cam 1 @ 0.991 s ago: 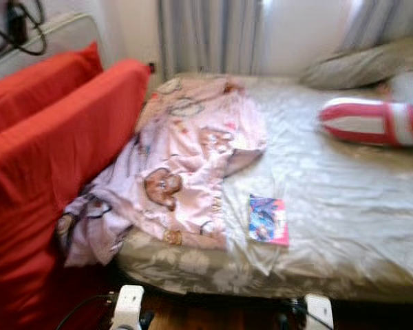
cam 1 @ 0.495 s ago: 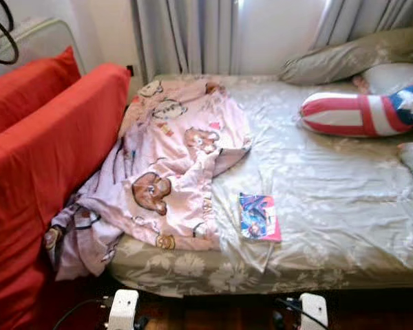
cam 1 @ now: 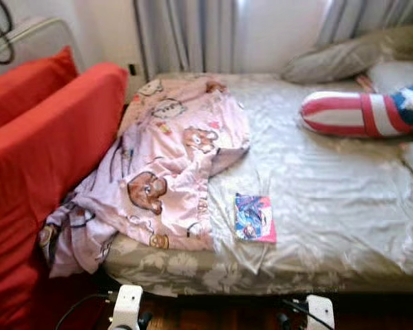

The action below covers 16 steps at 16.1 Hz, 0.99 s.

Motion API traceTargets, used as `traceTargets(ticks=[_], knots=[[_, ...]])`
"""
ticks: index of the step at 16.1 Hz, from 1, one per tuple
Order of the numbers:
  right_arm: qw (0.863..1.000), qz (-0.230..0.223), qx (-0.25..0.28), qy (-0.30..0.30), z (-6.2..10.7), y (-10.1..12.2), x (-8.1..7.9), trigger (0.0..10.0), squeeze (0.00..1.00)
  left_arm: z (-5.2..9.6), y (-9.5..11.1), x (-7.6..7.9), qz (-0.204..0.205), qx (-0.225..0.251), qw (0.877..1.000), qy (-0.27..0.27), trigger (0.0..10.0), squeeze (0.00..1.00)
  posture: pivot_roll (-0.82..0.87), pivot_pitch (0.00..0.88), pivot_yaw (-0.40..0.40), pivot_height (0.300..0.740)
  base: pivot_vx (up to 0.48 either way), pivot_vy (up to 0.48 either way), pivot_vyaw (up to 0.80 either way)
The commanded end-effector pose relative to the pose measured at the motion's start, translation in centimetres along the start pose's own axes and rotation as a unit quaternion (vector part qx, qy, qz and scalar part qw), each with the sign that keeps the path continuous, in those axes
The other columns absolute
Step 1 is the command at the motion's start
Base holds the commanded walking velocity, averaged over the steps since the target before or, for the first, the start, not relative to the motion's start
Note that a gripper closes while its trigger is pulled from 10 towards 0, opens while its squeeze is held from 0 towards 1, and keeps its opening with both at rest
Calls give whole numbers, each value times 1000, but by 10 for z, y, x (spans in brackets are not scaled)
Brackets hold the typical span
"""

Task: Clean up the room

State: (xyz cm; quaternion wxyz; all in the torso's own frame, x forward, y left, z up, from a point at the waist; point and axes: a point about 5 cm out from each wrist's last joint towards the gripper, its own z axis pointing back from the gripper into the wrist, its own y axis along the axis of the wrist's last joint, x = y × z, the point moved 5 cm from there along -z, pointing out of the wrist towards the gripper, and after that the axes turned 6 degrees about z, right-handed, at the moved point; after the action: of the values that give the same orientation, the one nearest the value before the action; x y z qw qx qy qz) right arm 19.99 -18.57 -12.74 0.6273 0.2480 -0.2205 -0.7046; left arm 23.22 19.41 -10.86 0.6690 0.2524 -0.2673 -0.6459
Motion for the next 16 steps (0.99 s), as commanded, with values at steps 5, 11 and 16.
traceTargets(ticks=[5, 11, 16], knots=[[1000, 8, -4, 1, 0, -2, -1, 10000, 0, 1, -6, 1, -14, -8, 1000, -5, 10000, 0, 33, 13, 7, 740, 0, -316, 0], [1000, 5, -2, -3, 1, -2, 1, 10000, 0, 2, -8, 1, -12, -10, 1000, -4, 10000, 0, 32, 14, 4, 740, 0, -379, 0], [1000, 12, -5, -5, 1, -2, 2, 10000, 0, 2, -9, 0, -10, -12, 1000, -3, 10000, 0, 30, 18, 2, 740, 0, -377, 0]])
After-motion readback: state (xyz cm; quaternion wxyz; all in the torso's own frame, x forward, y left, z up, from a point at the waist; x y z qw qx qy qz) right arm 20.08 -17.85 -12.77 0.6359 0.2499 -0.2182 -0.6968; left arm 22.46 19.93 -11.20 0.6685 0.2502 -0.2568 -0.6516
